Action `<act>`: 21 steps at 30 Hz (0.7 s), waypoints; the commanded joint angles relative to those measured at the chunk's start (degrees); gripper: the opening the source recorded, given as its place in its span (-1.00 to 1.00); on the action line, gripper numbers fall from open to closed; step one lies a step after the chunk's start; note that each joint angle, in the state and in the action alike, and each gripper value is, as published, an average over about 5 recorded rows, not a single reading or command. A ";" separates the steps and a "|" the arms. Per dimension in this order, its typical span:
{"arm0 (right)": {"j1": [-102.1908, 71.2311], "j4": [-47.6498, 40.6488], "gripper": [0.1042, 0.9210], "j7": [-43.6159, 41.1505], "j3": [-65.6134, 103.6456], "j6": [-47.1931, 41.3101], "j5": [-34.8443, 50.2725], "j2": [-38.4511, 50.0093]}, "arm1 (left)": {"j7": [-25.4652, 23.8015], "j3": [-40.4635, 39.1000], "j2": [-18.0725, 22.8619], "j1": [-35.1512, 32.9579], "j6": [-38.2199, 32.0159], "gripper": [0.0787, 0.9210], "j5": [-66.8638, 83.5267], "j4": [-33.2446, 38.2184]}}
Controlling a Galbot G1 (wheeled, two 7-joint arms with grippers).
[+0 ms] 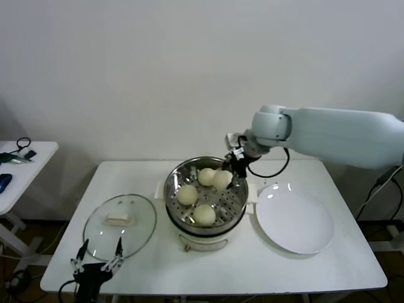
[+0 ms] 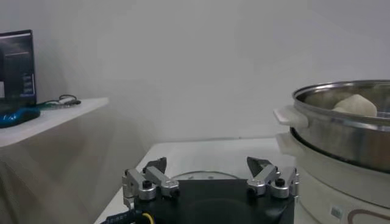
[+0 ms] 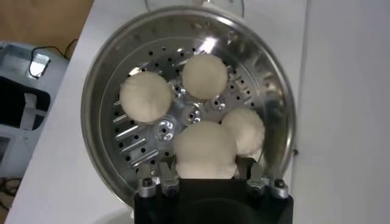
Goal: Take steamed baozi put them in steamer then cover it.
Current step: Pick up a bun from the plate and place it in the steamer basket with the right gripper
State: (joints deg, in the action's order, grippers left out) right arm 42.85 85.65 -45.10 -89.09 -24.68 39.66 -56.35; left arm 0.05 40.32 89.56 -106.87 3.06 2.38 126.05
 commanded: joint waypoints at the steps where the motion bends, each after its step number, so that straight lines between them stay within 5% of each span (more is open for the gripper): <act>1: -7.75 -0.73 0.36 2.53 0.98 -2.71 -3.89 -1.23 | -0.02 0.07 0.01 0.01 0.03 0.77 0.02 -0.04; 11: -8.60 -1.97 0.41 2.99 2.07 -2.88 -4.25 -1.42 | -0.02 -0.05 0.00 0.11 0.07 0.77 0.09 -0.22; 21: 0.11 -1.55 0.75 -1.22 5.22 0.84 4.24 2.18 | 0.06 -0.04 -0.16 -0.17 0.98 0.77 0.41 0.44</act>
State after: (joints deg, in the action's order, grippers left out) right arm 37.69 84.26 -44.08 -86.64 -25.74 37.28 -56.66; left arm 0.09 40.36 89.22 -107.19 4.26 3.02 126.78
